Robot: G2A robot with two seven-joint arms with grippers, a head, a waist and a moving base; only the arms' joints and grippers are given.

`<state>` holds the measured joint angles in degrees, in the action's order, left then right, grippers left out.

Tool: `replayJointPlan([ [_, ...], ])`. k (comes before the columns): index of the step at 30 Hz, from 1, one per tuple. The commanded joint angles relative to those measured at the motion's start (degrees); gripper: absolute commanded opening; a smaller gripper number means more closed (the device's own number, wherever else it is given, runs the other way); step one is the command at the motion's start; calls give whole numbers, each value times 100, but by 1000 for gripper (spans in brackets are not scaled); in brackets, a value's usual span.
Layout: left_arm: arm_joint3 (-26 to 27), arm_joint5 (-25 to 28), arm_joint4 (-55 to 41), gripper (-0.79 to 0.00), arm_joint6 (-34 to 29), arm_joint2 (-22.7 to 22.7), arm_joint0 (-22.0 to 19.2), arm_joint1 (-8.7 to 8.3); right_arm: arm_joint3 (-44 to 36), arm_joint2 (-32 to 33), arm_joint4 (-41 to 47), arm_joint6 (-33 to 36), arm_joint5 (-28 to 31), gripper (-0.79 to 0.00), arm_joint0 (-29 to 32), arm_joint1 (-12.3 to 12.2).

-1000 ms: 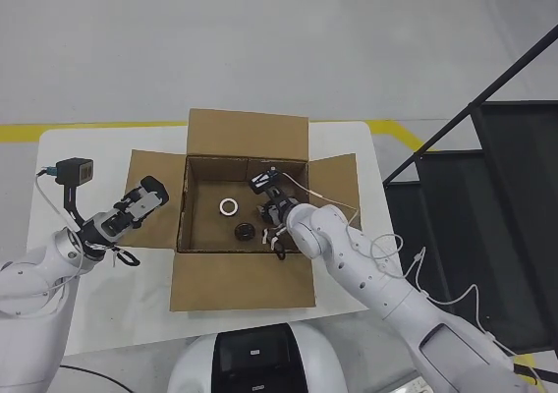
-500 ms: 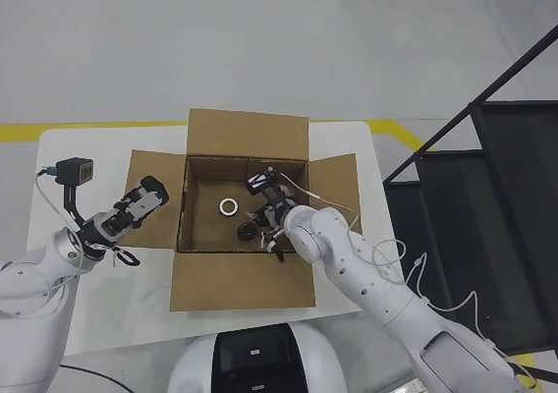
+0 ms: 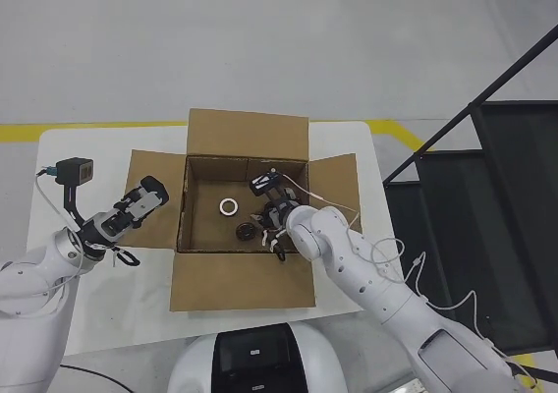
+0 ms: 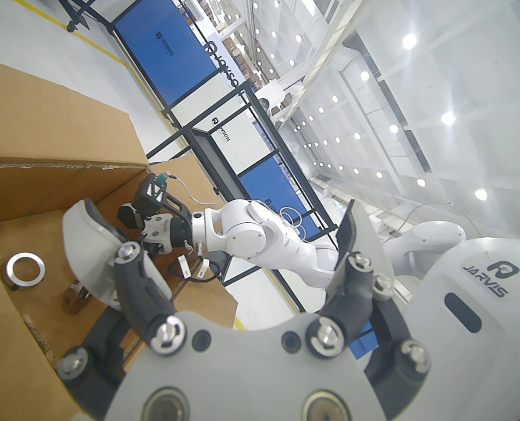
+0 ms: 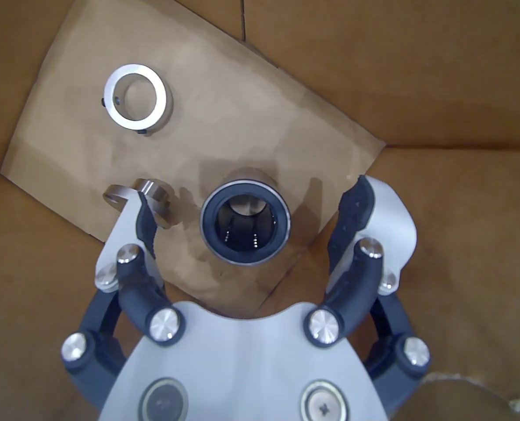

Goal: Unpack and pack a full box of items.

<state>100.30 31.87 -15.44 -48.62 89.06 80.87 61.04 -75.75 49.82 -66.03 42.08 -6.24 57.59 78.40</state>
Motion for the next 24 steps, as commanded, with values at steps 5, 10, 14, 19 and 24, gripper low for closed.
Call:
replayJointPlan([
  [5,0,0,0,0,0,0,0,0,298,-125,-43,130,-222,-785,-171,96],
  [10,0,0,0,0,0,0,0,0,314,-147,-21,109,-208,-785,-200,142],
  [14,0,0,0,0,0,0,0,0,39,-42,17,39,-97,-785,-88,126],
  [19,0,0,0,0,0,0,0,0,-497,200,17,60,42,-785,203,51],
  [24,0,0,0,0,0,0,0,0,-1129,475,123,92,287,-785,531,-29],
])
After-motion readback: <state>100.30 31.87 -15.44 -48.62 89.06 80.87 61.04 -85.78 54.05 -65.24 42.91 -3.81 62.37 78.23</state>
